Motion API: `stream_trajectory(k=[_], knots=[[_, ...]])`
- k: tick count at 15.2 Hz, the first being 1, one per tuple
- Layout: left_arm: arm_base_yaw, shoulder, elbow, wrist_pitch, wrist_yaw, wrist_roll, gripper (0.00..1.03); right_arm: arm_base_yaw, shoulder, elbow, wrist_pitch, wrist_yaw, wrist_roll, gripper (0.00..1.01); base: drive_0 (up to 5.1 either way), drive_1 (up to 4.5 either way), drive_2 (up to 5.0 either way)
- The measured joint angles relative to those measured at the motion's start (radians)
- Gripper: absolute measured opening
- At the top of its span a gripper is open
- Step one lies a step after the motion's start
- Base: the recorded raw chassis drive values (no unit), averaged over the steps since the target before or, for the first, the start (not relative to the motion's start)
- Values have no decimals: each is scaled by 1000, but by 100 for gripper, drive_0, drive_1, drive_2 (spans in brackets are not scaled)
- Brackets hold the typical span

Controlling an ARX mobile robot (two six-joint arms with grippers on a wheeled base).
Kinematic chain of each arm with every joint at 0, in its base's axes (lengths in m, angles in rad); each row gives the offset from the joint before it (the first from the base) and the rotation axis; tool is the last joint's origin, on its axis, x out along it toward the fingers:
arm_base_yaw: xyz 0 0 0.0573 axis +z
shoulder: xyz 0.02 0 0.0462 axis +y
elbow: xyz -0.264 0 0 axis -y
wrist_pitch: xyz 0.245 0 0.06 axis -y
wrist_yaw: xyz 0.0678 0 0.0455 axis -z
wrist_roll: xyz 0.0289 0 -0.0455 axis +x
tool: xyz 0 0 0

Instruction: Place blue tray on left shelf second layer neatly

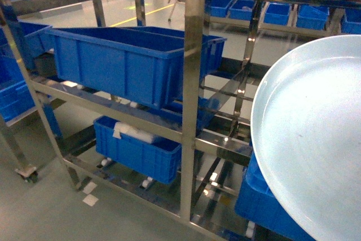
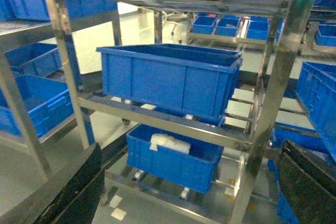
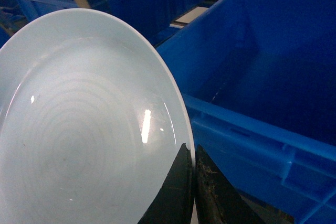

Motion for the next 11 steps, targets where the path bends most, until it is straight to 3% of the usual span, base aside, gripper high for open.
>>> stream_trajectory(k=[11], knots=[[0,0,0,0,2,0,98,0,1,0,-1,0,0,2,-162,-162,-162]])
